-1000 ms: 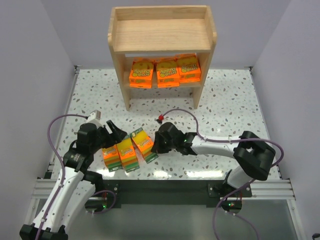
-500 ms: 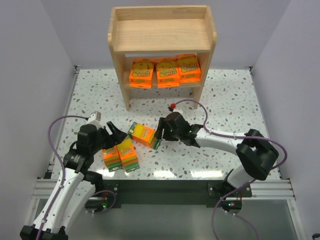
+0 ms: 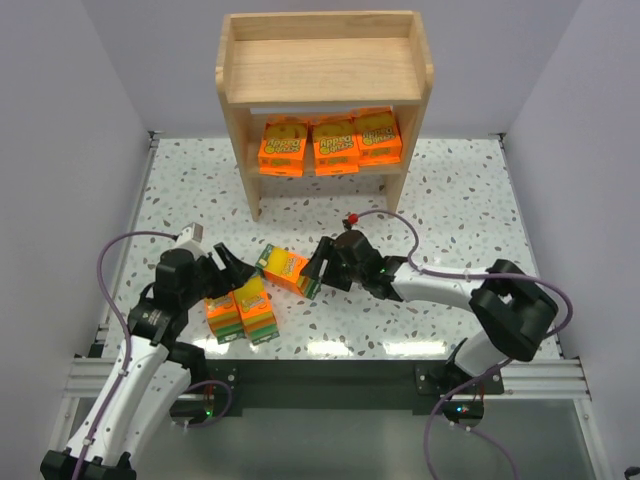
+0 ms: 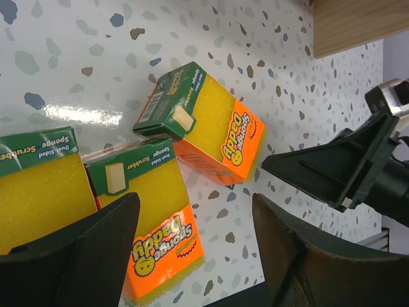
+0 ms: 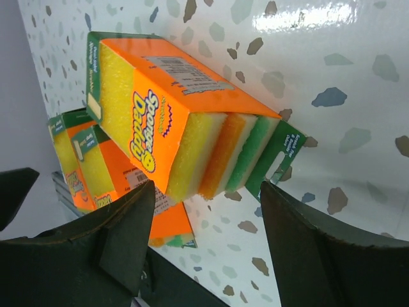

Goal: Place and organize the cleaning sponges onto the shelf

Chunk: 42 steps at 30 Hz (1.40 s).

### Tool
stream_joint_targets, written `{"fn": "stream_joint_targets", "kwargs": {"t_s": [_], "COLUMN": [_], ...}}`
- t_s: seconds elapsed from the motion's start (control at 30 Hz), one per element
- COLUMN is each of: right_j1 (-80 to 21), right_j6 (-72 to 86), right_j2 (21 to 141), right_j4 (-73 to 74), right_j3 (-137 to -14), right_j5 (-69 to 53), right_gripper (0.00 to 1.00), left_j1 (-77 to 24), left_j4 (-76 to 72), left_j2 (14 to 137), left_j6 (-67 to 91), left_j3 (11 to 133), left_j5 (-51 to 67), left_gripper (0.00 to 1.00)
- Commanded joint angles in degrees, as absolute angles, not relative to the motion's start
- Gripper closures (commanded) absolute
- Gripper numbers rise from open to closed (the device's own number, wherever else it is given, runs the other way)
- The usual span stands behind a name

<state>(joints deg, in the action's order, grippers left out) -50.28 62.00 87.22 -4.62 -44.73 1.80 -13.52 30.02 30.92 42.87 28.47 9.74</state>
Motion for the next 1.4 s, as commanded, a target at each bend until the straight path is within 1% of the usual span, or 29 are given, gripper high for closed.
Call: {"fn": "stream_joint_targets", "kwargs": {"t_s": [0.0,0.1,0.13,0.2,0.3,0.33,0.4,0.43,0.5,0.53,0.57,0.7,0.8,0.97,1.07,1.2,1.37], "right_j1": [-50.54,-50.54,-50.54,-50.45,-50.54,-50.36,-50.01,-49.84,-49.49,-49.48,-49.48,-48.52,-47.82,-46.85,-46.23,-45.88,-45.62], "right_j6": [69.33,71.45,71.89,73.2,74.09,74.44,74.53,74.53,74.35,74.27,74.01,73.3,72.43,70.49,69.26,67.5,64.43], "right_j2": [91.22,93.95,94.39,94.83,95.71,96.06,97.11,97.47,97.82,97.74,97.47,94.4,89.05,75.45,69.54,58.74,53.18], "right_j4": [-7.91,-6.07,-5.98,-7.46,-8.44,-8.44,-9.05,-9.14,-9.4,-9.75,-9.84,-9.58,-9.15,-4.32,-1.15,4.56,9.4], "right_j3": [-47.9,-50.0,-50.01,-49.31,-48.34,-48.08,-47.38,-47.29,-46.85,-46.15,-45.88,-43.43,-41.58,-39.82,-40.08,-43.58,-50.69], "right_j5": [0.17,0.09,0.44,1.75,3.07,3.08,3.16,2.99,2.38,2.11,2.02,1.58,1.41,2.55,2.81,4.57,4.75], "right_gripper": [0.3,0.32,0.35,0.37,0.47,0.58,0.71,0.79,0.89,0.96,1.0,1.0,1.0,1.0,1.0,1.0,1.0], "left_j1": [-13.45,-13.45,-13.45,-13.53,-13.45,-13.45,-13.45,-13.45,-13.45,-13.45,-13.45,-13.45,-13.45,-13.45,-13.45,-13.45,-13.45], "left_j4": [28.21,28.74,28.83,28.92,28.74,28.74,28.74,28.74,28.92,29.09,29.09,29.18,29.44,29.18,29.0,28.65,28.57], "left_j2": [29.97,29.71,29.71,29.71,29.97,29.97,30.06,30.06,29.8,29.79,29.62,29.44,29.53,30.23,30.93,31.46,31.64], "left_j6": [43.24,43.16,43.07,42.98,42.98,42.98,42.98,42.98,43.15,43.07,43.07,43.15,43.24,42.98,42.89,42.89,42.89], "left_j3": [28.83,29.18,29.27,29.35,29.18,29.27,29.27,29.18,29.09,29.0,28.92,29.0,29.7,31.11,31.64,32.34,32.96], "left_j5": [10.46,10.28,10.2,10.28,10.55,10.63,10.98,10.99,10.99,10.99,10.99,10.99,10.9,10.46,10.28,10.11,9.67], "left_gripper": [0.24,0.24,0.24,0.24,0.24,0.24,0.24,0.24,0.24,0.24,0.24,0.24,0.24,0.24,0.24,0.24,0.24]}}
